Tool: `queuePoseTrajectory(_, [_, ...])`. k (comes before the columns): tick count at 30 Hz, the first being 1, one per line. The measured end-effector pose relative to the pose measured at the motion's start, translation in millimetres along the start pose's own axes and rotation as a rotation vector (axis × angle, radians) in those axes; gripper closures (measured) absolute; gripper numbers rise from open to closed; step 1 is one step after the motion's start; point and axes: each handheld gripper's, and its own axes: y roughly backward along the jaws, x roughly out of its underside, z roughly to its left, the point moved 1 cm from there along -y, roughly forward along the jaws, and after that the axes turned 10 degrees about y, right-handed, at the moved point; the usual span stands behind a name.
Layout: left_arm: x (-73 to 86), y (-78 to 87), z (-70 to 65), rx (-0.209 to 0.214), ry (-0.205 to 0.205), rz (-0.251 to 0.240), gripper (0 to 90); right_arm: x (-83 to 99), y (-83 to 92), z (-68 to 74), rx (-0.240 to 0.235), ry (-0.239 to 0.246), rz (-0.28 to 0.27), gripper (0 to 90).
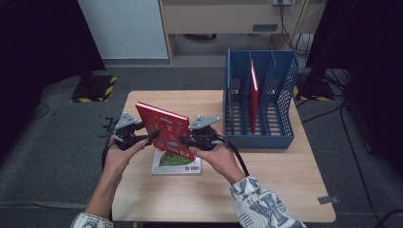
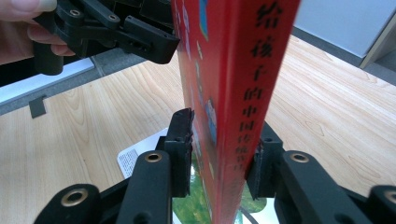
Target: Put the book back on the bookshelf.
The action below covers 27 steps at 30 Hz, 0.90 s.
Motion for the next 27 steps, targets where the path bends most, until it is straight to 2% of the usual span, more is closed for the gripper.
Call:
queuePoseTrajectory(2, [0.2,0.8,-0.4,0.000,-0.002,0.002,26.8,-0.4,1.2,-0.5,0.008,0.006,-0.006,71.5])
queuePoseTrajectory(4, [0.3,1.2,-0.8,-0.002,-0.004,0.004,26.8,-1.0,1.9,-0.8,-0.002,0.006,-0.008,72.4])
queuePoseTrajectory(20, [0.5,-3.6,-9.7,0.030,-0.009,-0.003,26.2,2.8,15.4,0.4,-0.013,0.012,-0.010,74.6])
queuePoseTrajectory(27, [0.5,-5.9,-11.1,0.022,0.002,-0.015,26.0,-7.4,19.2,-5.9,-0.007,-0.005,-0.059,72.4])
